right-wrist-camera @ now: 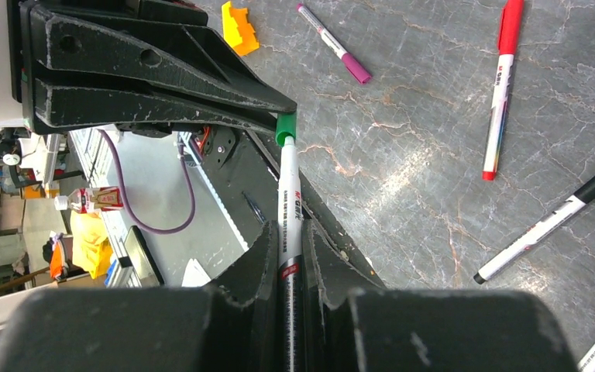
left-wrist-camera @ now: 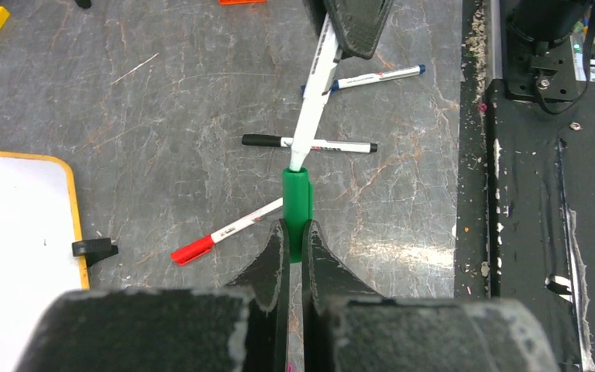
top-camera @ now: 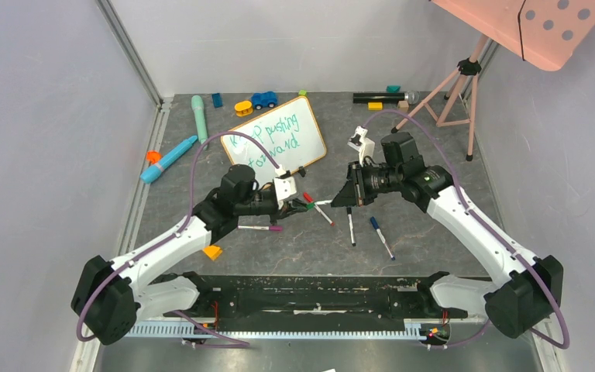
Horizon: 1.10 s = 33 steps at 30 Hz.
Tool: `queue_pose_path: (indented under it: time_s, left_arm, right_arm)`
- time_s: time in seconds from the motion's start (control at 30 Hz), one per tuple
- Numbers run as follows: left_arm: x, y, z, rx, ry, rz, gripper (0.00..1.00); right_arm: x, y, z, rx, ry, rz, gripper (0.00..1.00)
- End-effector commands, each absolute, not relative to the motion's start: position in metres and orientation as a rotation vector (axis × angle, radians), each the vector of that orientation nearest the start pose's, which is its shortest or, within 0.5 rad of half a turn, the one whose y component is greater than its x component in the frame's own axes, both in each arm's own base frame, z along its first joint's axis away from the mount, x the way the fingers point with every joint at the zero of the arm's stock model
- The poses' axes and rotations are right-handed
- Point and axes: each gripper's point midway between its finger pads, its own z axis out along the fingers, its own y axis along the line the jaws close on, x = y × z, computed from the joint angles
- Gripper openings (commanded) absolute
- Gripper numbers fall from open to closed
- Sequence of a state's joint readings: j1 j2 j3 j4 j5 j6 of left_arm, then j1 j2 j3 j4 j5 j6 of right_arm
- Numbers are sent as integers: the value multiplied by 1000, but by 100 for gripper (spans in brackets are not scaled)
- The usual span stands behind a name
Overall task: Write a sentence on the whiteboard
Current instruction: Insert the whiteboard marker without the cap into the pen cap.
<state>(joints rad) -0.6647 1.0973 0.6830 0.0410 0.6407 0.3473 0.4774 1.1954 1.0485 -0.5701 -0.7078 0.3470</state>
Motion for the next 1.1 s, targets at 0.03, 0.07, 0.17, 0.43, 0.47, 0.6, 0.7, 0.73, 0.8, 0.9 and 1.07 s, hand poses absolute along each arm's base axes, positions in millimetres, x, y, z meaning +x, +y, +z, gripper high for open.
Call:
queue_pose_path:
  time_s: [0.03,0.07,0.17,0.43,0.47,0.6,0.7,0.73,0.8,0.9,1.07]
  left_arm:
    - [210,-294,211,1390,1321,-826,2]
    - [212,-295,214,1397,1303,-817,2]
    - [209,-296,216,1464,1277,-800,2]
    - [211,-323,228,1553,1250,-734,2]
    - [211,-328,230,1562,1245,-722,2]
    - [217,-352,240,1524,1282,-754,2]
    - [212,-372,257,1458,1237,-821,2]
    - [212,-376,261,1438,1231,-833,2]
    - [215,-385,272,1337,1246,-902,2]
    - [211,-400,281,1187,1240,-1058,2]
    - [219,-395,229,1039,1384,-1046,7]
  right_arm:
    - [208,250,216,-573,2329,1244,0]
    - [208,250,216,-572,2330,1243,0]
    - [209,250,211,-566,2354,1240,0]
    - [215,257,190,-524,2419,1220,0]
    - [215,259,186,-528,2434,1215,0]
    - [216,270,178,-539,2455,1204,0]
    - [212,277,170,-543,2472,1192,0]
    - [212,279,168,-539,2474,1187,0]
    - [212,279,162,-535,2488,1141,0]
    - [217,270,145,-560,2544,932,0]
    - [218,257,125,-561,2626,809,0]
